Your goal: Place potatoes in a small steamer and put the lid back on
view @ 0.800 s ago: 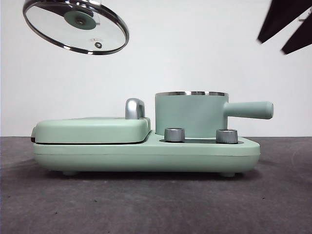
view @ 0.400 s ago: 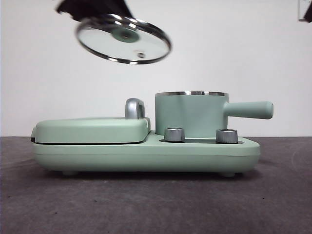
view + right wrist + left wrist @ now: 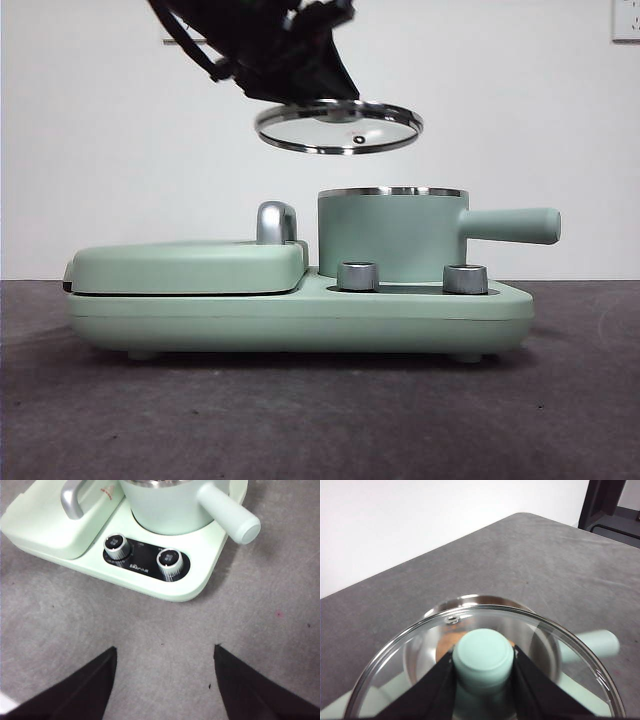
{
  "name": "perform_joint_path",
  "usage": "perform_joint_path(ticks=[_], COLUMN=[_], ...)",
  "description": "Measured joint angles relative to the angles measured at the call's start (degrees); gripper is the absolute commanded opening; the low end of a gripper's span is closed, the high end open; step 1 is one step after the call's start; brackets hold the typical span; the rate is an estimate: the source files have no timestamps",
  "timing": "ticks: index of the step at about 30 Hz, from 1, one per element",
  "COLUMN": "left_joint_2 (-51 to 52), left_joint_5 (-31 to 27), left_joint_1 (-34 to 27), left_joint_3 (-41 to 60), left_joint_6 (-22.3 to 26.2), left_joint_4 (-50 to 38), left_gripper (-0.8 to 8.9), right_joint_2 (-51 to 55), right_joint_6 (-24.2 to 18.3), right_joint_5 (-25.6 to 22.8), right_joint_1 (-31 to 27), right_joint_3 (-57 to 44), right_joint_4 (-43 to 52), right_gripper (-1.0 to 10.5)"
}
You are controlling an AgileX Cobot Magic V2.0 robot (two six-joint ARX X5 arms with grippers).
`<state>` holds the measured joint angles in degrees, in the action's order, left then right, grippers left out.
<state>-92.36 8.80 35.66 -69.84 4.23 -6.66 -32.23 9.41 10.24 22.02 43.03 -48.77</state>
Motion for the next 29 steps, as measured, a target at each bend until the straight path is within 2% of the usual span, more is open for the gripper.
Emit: perform_joint_path(ticks=[14, 29], left_joint_2=[-14.4, -18.4], left_joint_5=[0.0, 0.2], left_joint_1=[0.0, 0.5], left_joint_3=[-13.9, -14.8], left_joint_6=[0.7, 1.7], left_joint_4=[-0.2, -2.1], left_gripper=[0.09, 0.09], right_joint_2=[0.0, 0.0], right_joint_6=[0.0, 0.0], right_joint_5=[-1.5, -2.9], right_joint_1=[0.0, 0.0], right_joint_3=[0.0, 0.0], right_joint_4=[-0.1, -0.5], right_gripper=[3.0, 3.0])
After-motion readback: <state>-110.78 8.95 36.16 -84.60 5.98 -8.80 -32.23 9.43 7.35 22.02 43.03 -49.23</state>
